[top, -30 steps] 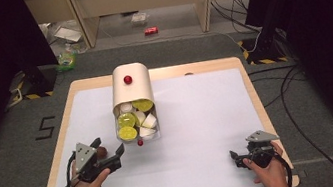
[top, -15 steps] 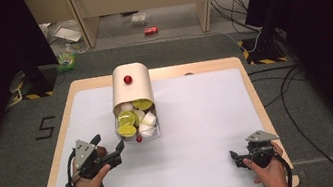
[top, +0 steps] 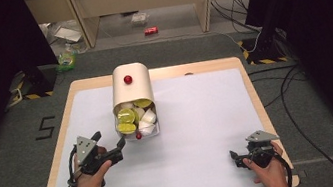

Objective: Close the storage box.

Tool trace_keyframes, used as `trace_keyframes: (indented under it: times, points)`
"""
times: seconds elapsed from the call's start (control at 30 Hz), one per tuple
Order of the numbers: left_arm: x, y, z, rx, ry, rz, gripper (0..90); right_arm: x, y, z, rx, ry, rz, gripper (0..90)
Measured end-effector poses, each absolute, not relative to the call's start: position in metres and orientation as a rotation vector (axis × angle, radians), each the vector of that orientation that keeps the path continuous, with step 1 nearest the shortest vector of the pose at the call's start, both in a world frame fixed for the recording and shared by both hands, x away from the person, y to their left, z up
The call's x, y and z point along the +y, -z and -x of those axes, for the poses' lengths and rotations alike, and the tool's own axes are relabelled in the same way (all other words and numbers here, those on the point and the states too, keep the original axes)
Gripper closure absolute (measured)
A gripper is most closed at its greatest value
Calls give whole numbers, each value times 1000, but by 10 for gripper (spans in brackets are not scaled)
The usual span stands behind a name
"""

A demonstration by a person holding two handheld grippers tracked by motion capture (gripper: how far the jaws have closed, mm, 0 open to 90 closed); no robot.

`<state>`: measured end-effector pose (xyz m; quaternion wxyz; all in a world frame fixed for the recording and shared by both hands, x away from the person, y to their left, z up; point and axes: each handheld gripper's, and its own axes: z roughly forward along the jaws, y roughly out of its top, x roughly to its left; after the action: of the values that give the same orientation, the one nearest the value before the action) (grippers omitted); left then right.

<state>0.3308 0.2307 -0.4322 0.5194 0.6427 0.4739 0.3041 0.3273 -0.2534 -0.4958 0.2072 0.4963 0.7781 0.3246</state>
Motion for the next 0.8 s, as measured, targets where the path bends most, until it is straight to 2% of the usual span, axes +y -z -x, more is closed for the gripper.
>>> trace_keyframes:
  times: [0.8]
  points:
    - [231, 431, -356, 1165, -707, -1529, 111, -253, 496, -327, 2168, -905, -1382, 104]
